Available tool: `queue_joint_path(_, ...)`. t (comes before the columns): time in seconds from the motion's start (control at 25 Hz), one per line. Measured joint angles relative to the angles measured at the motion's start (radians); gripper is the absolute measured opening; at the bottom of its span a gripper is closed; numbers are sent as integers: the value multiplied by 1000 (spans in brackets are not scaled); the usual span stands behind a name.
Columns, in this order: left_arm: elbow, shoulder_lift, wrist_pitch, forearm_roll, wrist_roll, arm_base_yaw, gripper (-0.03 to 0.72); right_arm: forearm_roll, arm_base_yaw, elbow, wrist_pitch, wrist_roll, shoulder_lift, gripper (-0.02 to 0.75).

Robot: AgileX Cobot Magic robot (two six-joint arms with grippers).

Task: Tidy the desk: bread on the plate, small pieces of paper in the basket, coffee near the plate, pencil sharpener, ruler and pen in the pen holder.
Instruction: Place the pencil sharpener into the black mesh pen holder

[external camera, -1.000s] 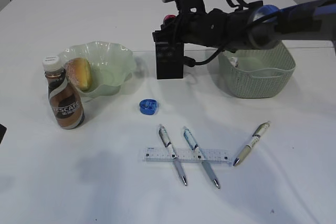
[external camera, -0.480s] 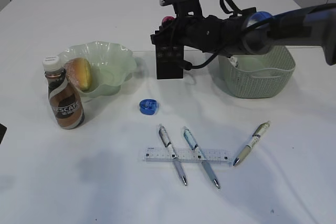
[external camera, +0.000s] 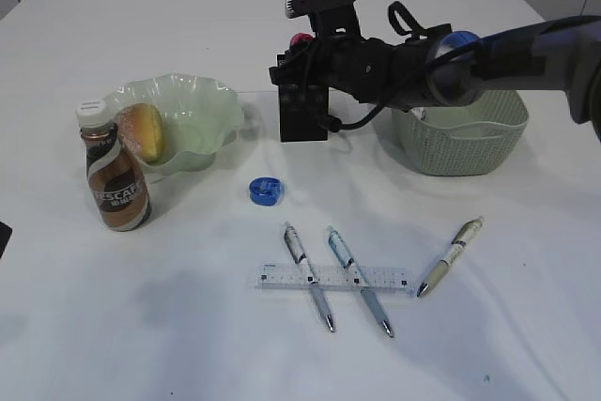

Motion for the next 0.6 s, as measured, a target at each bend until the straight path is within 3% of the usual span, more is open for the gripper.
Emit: queue_joint_path(0.6, 0, 0, 0, 0, 0, 0, 526, -20, 0, 0, -29, 4, 0, 396)
